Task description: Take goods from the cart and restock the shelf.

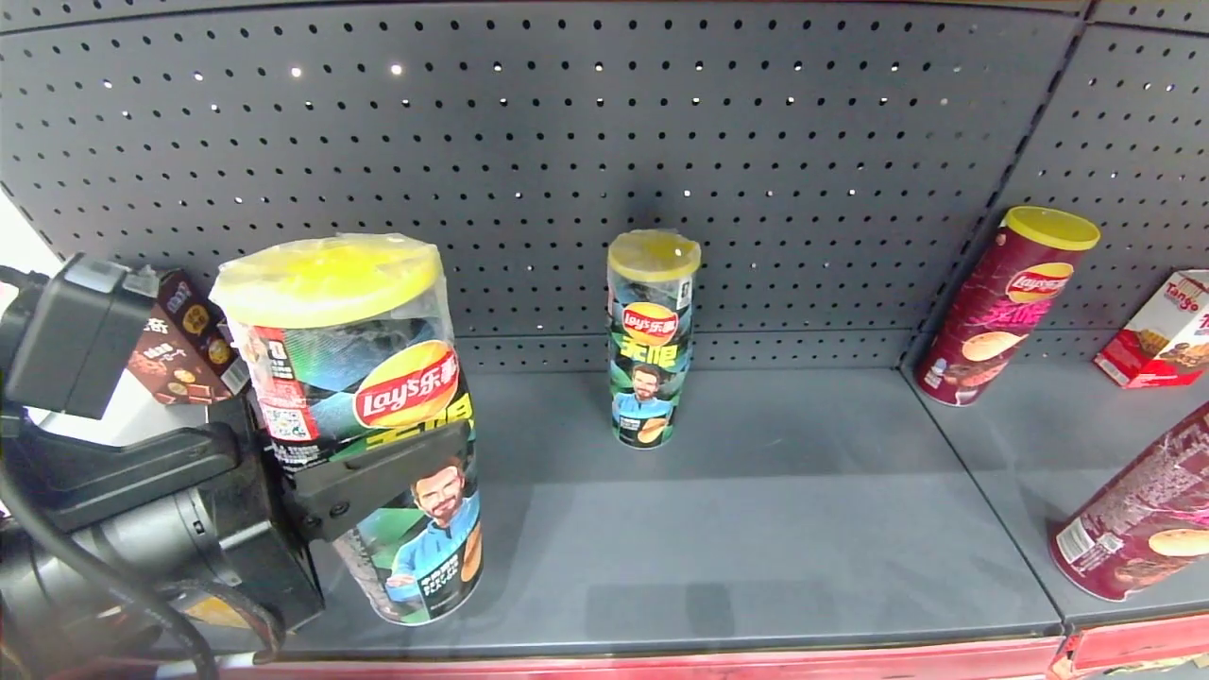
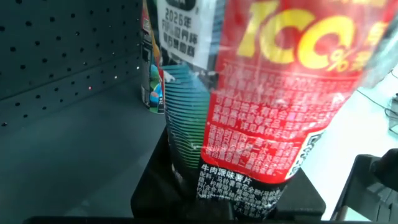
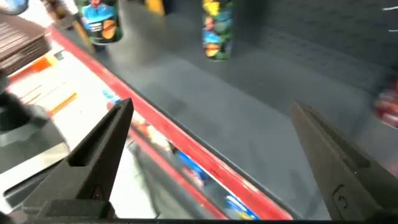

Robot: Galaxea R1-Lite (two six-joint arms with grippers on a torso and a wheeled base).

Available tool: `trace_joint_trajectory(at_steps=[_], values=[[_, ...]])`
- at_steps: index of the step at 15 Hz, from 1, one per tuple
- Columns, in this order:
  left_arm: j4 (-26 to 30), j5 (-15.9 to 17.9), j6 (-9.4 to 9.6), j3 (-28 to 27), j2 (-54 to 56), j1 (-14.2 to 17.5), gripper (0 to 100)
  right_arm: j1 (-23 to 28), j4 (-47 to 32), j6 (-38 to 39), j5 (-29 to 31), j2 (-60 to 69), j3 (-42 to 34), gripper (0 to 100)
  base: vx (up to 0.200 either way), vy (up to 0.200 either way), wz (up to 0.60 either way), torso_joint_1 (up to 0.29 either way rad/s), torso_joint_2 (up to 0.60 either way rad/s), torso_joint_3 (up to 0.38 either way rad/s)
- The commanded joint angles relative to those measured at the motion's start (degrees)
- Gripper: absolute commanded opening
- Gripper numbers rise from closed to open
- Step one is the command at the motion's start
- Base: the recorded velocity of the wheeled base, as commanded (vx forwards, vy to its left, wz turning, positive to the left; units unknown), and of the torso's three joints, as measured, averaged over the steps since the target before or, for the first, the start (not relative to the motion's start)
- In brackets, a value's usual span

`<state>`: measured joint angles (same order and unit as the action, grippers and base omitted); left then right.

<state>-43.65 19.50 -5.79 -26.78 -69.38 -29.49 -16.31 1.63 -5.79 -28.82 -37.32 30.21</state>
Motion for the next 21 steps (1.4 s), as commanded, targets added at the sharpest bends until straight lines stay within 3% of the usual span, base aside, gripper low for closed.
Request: trace_joint_trajectory(at_steps=[1,4,6,11,17,21], values=[[-0.12,0.01,-0.01,-0.02,-0.76,0.05,0,-8.83,4.17,-0.19,4.03,-12.43,0.9,100,0.0,0.0,0.0,0.0,0.0,0.0],[-0.12,-0.08,-0.01,0.06,-0.85,0.05,0,-16.65,11.11,-0.36,12.21,-20.6,1.43,100,0.0,0.0,0.0,0.0,0.0,0.0],[-0.03,-0.08,-0.01,0.06,-0.94,0.13,0,-17.88,12.17,-0.27,15.81,-24.82,2.57,100,0.0,0.0,0.0,0.0,0.0,0.0],[-0.03,0.01,-0.01,0.15,-0.85,0.66,0,-17.88,12.25,-0.36,18.1,-31.85,7.67,100,0.0,0.0,0.0,0.0,0.0,0.0],[0.06,0.09,-0.27,-0.2,-1.02,0.57,0,-17.44,13.22,0.17,16.43,-43.72,16.64,100,0.0,0.0,0.0,0.0,0.0,0.0],[0.15,1.76,-0.27,-1.34,-1.55,0.57,0,-13.4,25.17,-0.98,4.91,-51.89,18.57,100,0.0,0.0,0.0,0.0,0.0,0.0]])
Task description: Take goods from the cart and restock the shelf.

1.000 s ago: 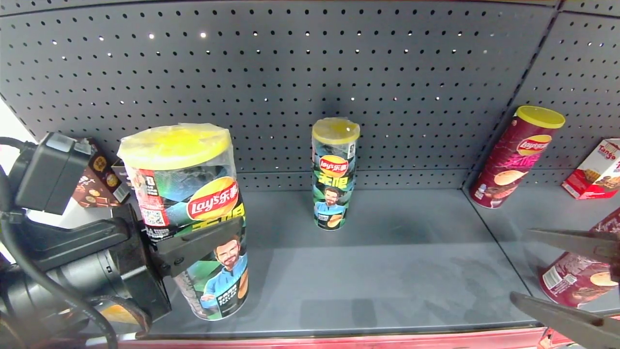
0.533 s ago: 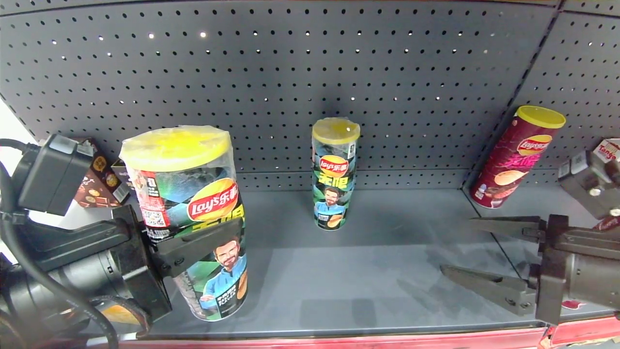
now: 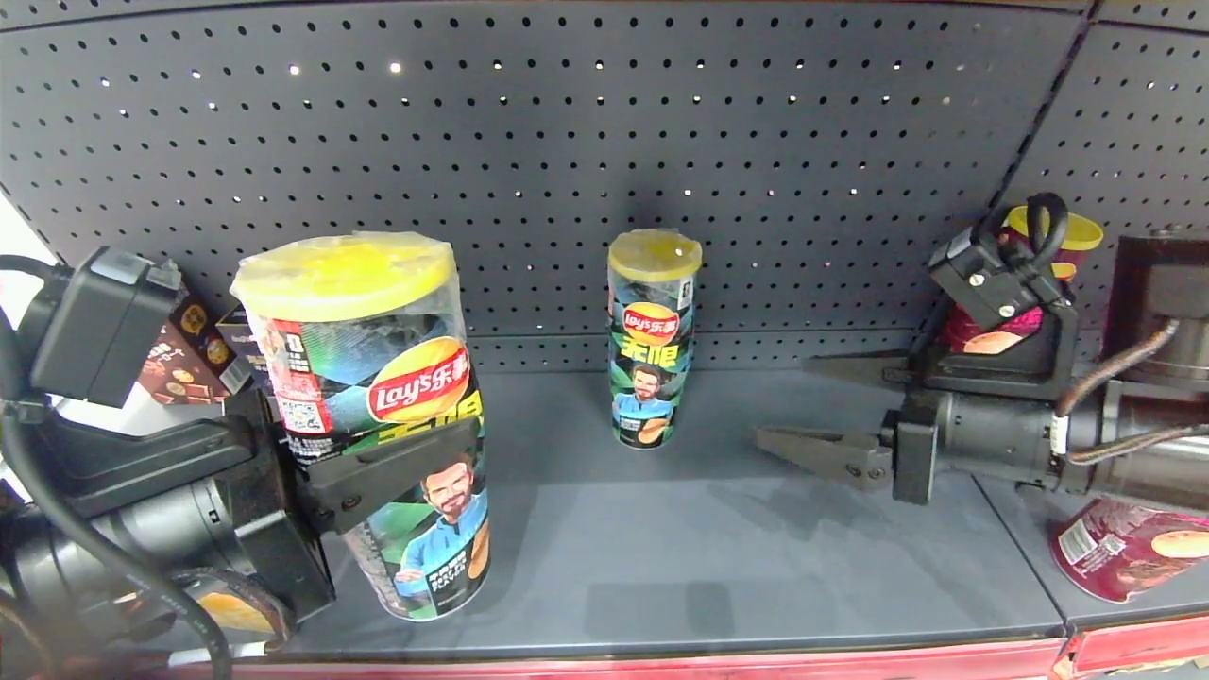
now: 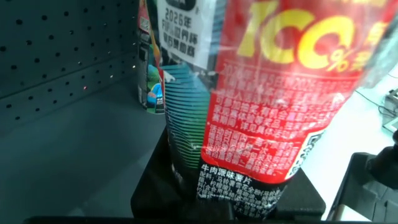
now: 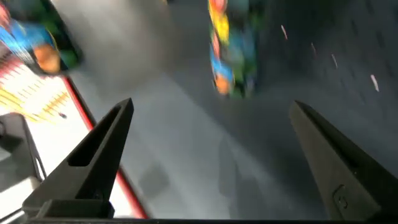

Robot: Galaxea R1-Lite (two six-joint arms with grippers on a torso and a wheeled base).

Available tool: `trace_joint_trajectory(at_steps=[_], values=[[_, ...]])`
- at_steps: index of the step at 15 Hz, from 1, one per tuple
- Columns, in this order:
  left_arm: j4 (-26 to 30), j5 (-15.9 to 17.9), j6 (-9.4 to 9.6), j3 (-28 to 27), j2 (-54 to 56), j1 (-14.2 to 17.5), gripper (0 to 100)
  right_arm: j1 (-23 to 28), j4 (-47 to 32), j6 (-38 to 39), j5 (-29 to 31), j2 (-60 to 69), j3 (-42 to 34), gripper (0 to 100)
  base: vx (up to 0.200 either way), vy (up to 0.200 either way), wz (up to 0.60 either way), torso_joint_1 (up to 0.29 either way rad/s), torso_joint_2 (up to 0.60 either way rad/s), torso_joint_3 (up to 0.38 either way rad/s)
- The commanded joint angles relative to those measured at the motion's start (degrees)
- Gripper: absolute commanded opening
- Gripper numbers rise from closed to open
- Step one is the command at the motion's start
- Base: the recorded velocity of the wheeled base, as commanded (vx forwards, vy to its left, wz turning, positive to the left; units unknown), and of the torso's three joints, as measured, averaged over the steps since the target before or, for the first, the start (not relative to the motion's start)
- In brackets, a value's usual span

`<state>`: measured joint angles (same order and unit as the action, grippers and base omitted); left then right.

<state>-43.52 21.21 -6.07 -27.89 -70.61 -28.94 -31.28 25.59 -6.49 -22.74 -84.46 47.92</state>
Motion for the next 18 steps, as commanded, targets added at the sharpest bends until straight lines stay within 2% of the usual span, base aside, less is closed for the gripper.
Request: trace_joint_trajectory(at_steps=[1,3,7,13,18], values=[[0.01,0.15,0.01,-0.41,-0.5,-0.06,0,2.54,3.42,-0.63,-4.16,-6.25,1.12,100,0.0,0.0,0.0,0.0,0.0,0.0],[0.1,1.64,-0.08,-1.55,-1.2,-0.24,0,6.58,9.13,-3.09,-12.86,-11.17,3.23,100,0.0,0.0,0.0,0.0,0.0,0.0],[0.1,4.1,-0.08,-4.63,-3.66,0.11,0,8.34,13.7,-5.12,-20.77,-18.9,9.65,100,0.0,0.0,0.0,0.0,0.0,0.0],[-0.07,4.98,0.01,-5.51,-4.8,0.11,0,5.7,14.05,-6.0,-22.44,-26.9,19.05,100,0.0,0.0,0.0,0.0,0.0,0.0],[-0.16,4.98,-0.7,-5.07,-4.8,0.11,0,5.27,14.05,-5.91,-22.09,-31.65,23.18,100,0.0,0.0,0.0,0.0,0.0,0.0]])
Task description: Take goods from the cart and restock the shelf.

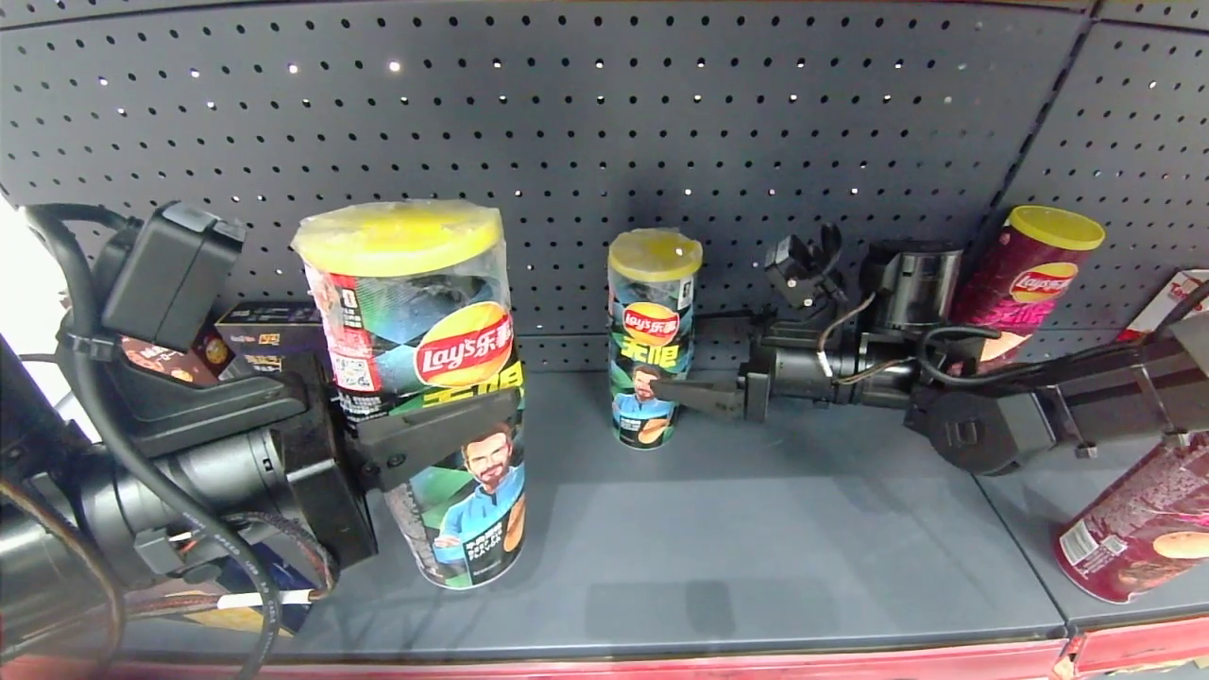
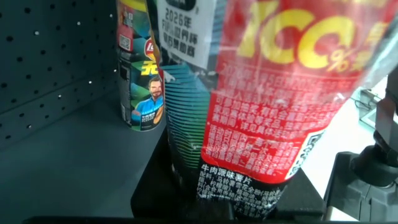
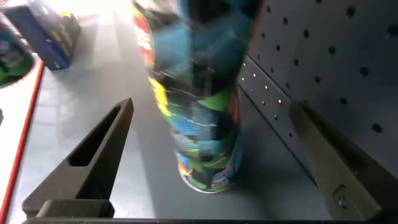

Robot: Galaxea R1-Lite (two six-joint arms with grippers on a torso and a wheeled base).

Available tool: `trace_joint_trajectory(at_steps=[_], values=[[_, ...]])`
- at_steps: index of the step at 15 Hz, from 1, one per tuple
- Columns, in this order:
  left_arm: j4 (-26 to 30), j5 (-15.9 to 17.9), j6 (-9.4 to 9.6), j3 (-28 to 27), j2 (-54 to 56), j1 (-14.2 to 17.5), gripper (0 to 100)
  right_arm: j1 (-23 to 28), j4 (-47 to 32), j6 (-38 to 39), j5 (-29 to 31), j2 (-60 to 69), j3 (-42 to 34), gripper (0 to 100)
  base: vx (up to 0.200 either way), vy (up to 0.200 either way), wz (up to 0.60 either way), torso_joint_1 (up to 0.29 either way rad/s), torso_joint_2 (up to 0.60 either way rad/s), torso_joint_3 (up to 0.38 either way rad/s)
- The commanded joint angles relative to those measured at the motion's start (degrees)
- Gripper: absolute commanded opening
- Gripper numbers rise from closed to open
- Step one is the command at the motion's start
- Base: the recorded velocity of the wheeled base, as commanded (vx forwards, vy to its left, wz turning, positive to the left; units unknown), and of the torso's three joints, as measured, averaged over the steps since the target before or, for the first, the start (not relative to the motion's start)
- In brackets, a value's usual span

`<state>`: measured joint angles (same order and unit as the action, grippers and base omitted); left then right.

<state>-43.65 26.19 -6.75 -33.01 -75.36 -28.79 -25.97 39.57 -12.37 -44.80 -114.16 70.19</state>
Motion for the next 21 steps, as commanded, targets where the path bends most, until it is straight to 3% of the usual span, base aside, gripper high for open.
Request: trace_joint_trajectory(at_steps=[1,9,10,16,21], values=[[-0.12,0.01,-0.01,0.4,-0.05,-0.03,0,-0.05,0.07,-0.02,-0.02,-2.82,1.79,100,0.0,0.0,0.0,0.0,0.0,0.0],[-2.22,0.01,-1.16,3.39,0.22,0.05,0,-2.07,0.42,-0.02,-0.99,-11.43,11.54,100,0.0,0.0,0.0,0.0,0.0,0.0],[-2.22,0.01,-1.24,3.39,0.22,0.14,0,-2.07,0.95,0.16,-1.78,-12.22,12.69,0,0.0,0.0,0.0,0.0,0.0,0.0],[-3.02,0.01,-1.24,4.8,0.22,0.84,0,-2.16,0.51,0.42,-1.69,-10.99,12.25,0,0.0,0.0,0.0,0.0,0.0,0.0],[-3.1,0.01,-1.16,5.33,0.39,0.93,0,-5.06,1.56,0.6,0.68,-2.99,4.78,0,0.0,0.0,0.0,0.0,0.0,0.0]])
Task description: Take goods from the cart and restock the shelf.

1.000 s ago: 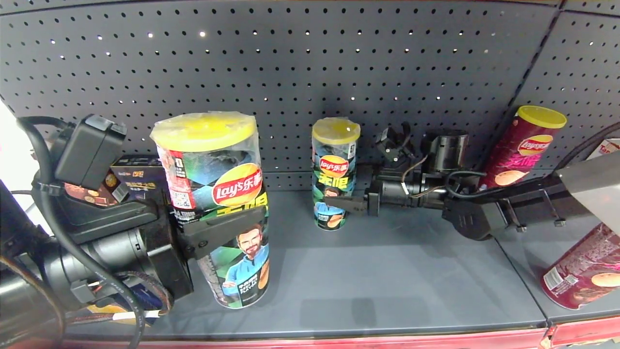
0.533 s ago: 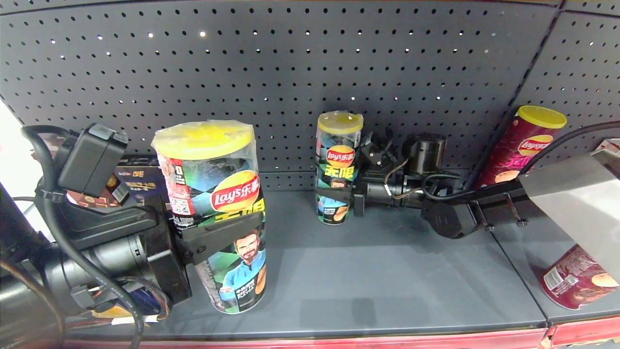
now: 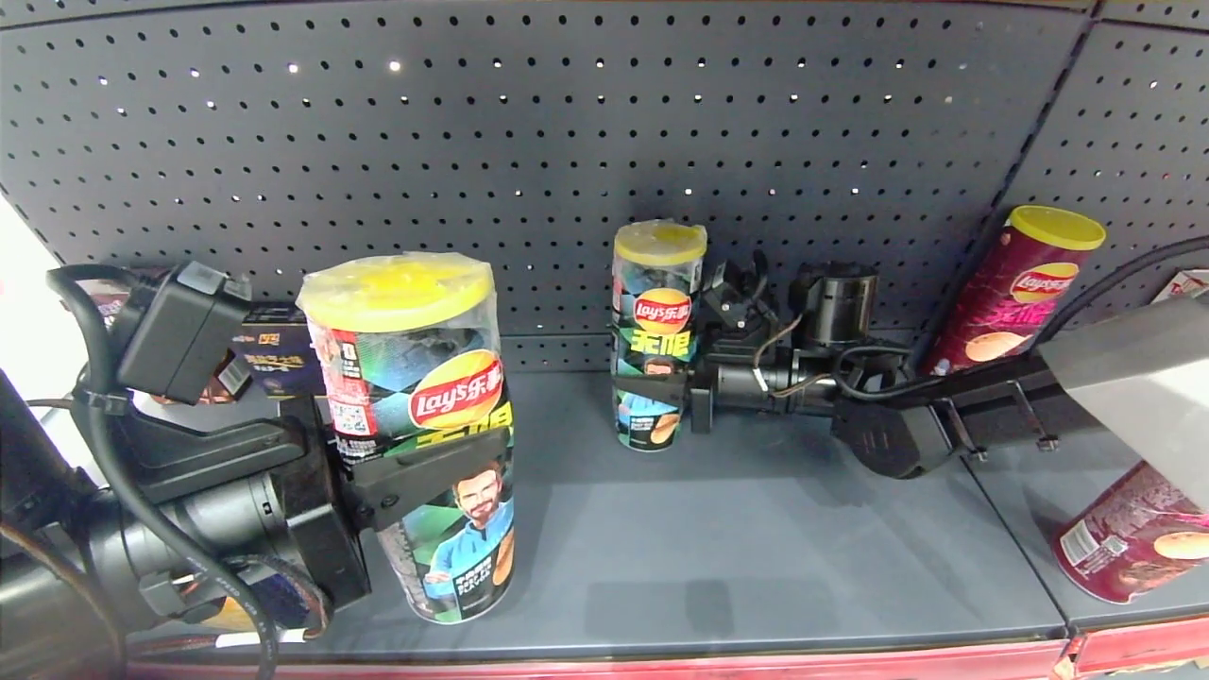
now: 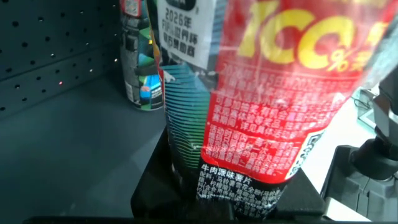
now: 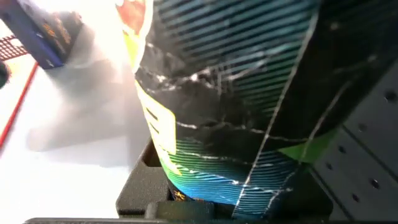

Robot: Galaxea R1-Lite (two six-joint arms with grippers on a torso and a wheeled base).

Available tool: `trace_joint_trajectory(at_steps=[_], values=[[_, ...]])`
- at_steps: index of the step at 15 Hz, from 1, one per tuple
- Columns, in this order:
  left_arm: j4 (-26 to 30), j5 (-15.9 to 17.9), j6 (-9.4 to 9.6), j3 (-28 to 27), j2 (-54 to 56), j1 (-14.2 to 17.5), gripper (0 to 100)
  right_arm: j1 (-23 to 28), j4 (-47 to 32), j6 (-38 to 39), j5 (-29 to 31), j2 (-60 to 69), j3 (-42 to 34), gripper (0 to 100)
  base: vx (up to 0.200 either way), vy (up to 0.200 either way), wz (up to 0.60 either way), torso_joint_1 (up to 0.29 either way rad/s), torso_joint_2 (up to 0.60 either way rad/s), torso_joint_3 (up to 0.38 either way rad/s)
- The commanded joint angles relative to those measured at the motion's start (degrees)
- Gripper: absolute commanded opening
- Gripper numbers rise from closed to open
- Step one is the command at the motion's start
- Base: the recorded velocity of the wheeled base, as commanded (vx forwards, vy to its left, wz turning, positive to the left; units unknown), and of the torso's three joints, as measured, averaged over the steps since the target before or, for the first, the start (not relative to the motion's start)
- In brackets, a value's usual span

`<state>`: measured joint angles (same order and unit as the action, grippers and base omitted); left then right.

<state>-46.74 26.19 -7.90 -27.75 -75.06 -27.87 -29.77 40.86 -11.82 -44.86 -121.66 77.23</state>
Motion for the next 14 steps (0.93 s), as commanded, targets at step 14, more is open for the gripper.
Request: trace_joint_trajectory(at_steps=[14], values=[[0.16,-0.35,0.08,0.15,-0.09,0.18,0,-10.05,22.77,0.14,10.5,20.5,-42.95,0,0.0,0.0,0.0,0.0,0.0,0.0]])
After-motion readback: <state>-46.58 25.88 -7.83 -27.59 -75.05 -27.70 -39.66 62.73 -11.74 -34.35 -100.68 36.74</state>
